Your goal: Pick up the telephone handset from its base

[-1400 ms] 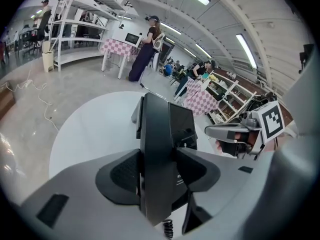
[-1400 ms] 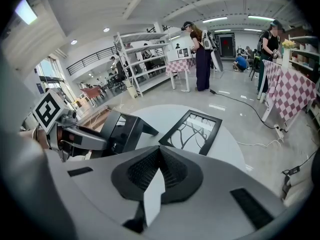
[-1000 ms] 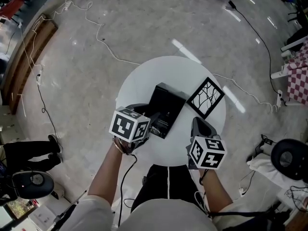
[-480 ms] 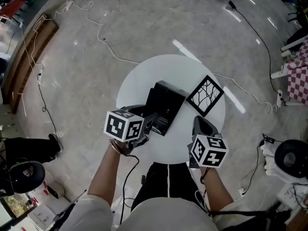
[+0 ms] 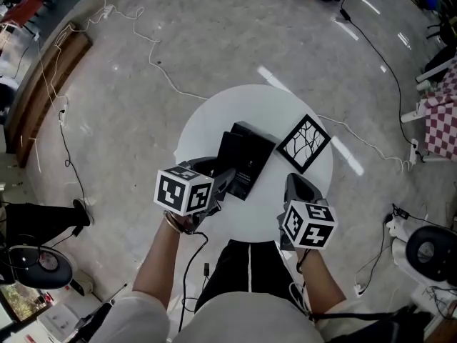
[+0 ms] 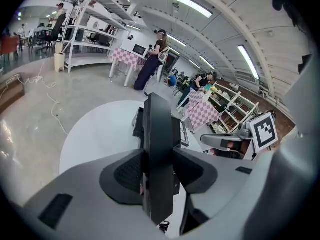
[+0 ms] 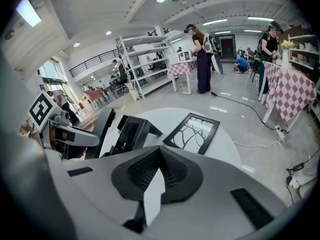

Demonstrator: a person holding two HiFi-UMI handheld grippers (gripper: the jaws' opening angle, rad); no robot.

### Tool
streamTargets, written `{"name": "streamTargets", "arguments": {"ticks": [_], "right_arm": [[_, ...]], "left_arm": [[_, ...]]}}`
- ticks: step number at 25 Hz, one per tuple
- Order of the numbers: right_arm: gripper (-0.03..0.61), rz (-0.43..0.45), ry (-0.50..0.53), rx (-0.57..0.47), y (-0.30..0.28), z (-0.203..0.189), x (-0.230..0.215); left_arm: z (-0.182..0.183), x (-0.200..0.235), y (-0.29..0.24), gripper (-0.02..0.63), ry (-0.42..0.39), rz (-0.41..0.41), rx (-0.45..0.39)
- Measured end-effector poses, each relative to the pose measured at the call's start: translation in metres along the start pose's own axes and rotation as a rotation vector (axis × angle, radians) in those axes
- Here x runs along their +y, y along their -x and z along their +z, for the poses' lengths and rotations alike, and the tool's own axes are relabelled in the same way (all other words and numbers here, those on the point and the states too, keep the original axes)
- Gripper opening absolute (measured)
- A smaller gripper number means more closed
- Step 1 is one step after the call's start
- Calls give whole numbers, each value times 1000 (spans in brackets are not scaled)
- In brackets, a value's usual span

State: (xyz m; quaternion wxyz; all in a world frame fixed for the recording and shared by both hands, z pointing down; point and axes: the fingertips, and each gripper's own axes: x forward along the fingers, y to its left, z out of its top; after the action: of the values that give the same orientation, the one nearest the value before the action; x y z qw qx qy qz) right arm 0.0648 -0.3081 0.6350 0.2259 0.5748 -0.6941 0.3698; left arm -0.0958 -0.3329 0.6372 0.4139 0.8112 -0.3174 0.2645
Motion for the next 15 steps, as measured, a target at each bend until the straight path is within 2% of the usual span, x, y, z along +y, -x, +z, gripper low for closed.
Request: {"name": "streamTargets", "arguments": {"ticks": [15], "right_arm": [[22,12,22,-42,22,11,8]], "left_arm": [[12,-22,27,195,23,2,-77]]}}
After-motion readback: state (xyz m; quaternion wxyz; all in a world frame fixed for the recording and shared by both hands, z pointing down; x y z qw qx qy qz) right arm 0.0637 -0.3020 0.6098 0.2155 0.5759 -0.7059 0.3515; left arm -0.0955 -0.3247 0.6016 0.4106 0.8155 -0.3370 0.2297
